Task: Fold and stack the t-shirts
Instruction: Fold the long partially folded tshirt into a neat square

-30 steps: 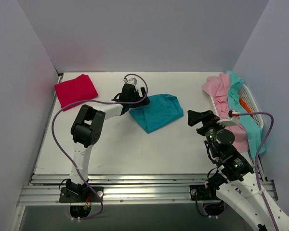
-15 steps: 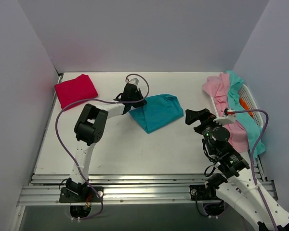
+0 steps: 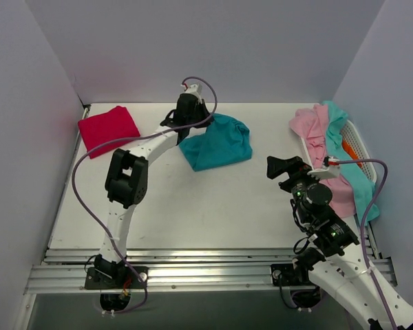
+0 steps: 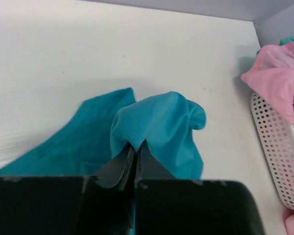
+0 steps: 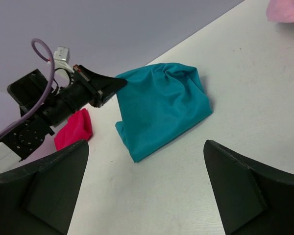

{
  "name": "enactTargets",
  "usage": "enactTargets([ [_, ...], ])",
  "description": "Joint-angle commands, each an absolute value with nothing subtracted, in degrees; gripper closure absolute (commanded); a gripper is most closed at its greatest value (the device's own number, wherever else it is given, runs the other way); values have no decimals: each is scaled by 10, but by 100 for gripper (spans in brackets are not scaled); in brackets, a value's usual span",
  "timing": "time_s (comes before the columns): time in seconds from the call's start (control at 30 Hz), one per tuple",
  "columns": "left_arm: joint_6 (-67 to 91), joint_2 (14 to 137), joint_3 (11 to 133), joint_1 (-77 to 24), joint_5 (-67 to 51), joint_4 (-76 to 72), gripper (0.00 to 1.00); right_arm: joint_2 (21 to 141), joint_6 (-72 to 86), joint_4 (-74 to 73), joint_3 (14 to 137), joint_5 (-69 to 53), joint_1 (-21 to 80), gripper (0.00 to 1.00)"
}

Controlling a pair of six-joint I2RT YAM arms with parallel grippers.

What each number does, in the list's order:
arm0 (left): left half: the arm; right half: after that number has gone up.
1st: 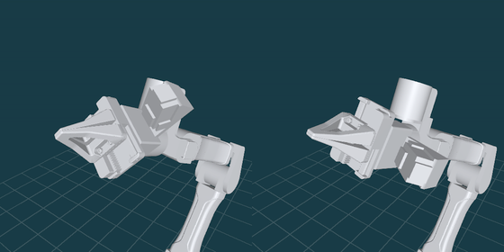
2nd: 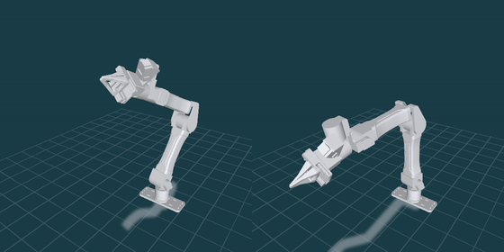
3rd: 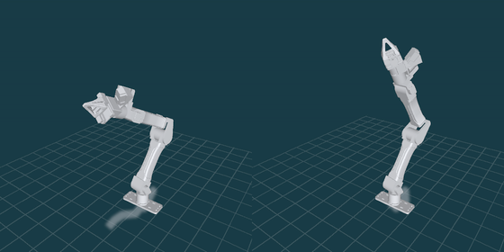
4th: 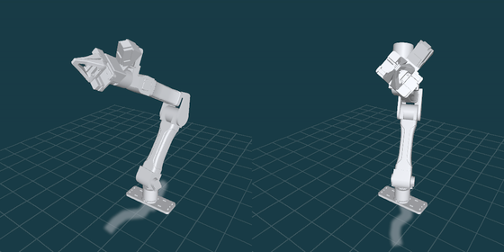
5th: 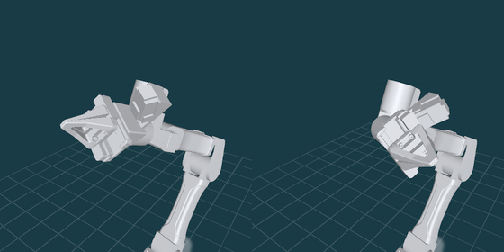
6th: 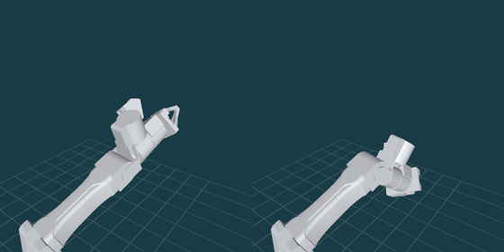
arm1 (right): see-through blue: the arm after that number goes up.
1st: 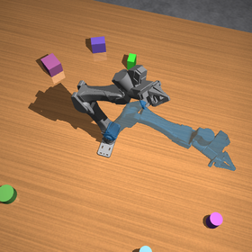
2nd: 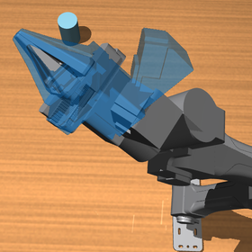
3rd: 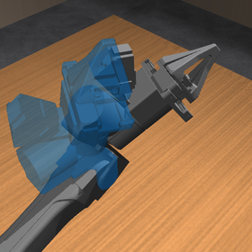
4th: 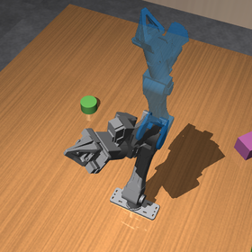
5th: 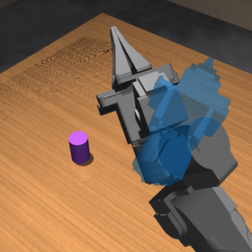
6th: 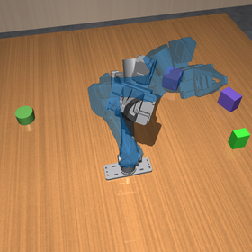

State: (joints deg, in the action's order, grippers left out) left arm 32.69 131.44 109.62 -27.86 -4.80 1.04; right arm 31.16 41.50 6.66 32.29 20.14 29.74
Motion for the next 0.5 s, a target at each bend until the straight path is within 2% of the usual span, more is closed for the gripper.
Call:
enactTargets([
  [0.0, 297, 1240, 1123, -277, -35, 54, 98, 307, 406, 85, 323, 214, 302, 0],
  [0.1, 294, 1196, 1072, -275, -20, 48, 98, 308, 405, 87, 323, 212, 302, 0],
  [0.2, 303, 1136, 973, -272, 10, 11, 98, 313, 404, 90, 320, 211, 303, 0],
  [0.23, 308, 1099, 907, -270, 19, -16, 98, 316, 405, 89, 319, 210, 303, 0],
  [0.33, 335, 1032, 802, -257, 88, -81, 98, 319, 406, 93, 315, 208, 303, 0],
  [0.47, 392, 1003, 658, -222, 196, -148, 97, 326, 404, 98, 314, 201, 303, 0],
])
